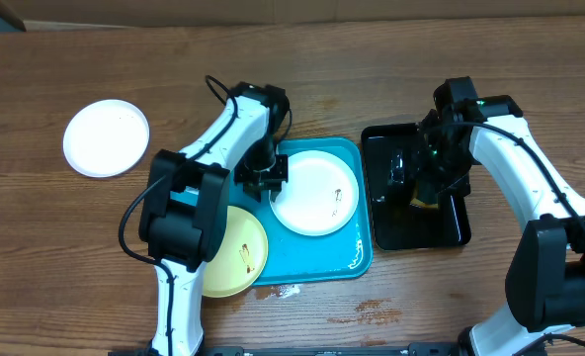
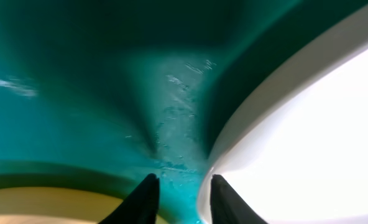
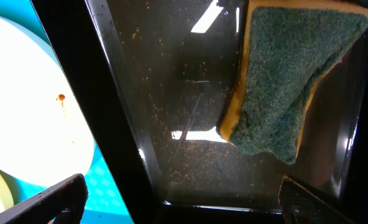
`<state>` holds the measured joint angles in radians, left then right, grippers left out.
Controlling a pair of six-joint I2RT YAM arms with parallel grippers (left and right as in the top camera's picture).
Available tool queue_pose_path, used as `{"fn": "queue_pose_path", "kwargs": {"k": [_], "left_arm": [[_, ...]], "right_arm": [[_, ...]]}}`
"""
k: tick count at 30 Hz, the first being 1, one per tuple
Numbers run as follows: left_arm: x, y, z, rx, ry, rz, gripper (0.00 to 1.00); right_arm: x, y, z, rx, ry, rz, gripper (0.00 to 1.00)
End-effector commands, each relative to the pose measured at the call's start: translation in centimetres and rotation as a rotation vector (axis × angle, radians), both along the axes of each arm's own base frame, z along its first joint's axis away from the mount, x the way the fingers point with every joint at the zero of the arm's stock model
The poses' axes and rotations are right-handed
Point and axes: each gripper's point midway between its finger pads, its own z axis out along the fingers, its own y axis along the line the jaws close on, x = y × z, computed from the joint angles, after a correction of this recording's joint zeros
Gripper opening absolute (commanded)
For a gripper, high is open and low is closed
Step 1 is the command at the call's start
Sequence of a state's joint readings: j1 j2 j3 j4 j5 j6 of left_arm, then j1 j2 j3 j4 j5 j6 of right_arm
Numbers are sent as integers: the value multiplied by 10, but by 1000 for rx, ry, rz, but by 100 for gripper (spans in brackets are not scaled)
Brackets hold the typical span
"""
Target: Clean dirty plates on tray and stack at the side
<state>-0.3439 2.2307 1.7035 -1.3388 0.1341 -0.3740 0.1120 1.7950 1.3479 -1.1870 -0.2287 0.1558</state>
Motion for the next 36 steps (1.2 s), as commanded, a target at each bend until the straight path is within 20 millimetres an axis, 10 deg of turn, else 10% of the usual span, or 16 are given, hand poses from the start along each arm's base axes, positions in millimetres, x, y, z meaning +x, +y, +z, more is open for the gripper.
{"fn": "queue_pose_path", "kwargs": {"k": [1, 16, 28, 36], "left_arm": [[24, 0, 10, -18, -70, -19, 34], [26, 14, -21, 102, -136, -87, 5], [17, 25, -17, 120, -86, -73, 26], [27, 12, -3, 25, -99, -90, 29]], "right_arm": [[1, -1, 5, -1, -22, 5, 100], [1, -1, 5, -1, -21, 5, 100], [-2, -2, -13, -5, -28, 5, 100], [5, -38, -41, -217, -78, -116, 93]]}}
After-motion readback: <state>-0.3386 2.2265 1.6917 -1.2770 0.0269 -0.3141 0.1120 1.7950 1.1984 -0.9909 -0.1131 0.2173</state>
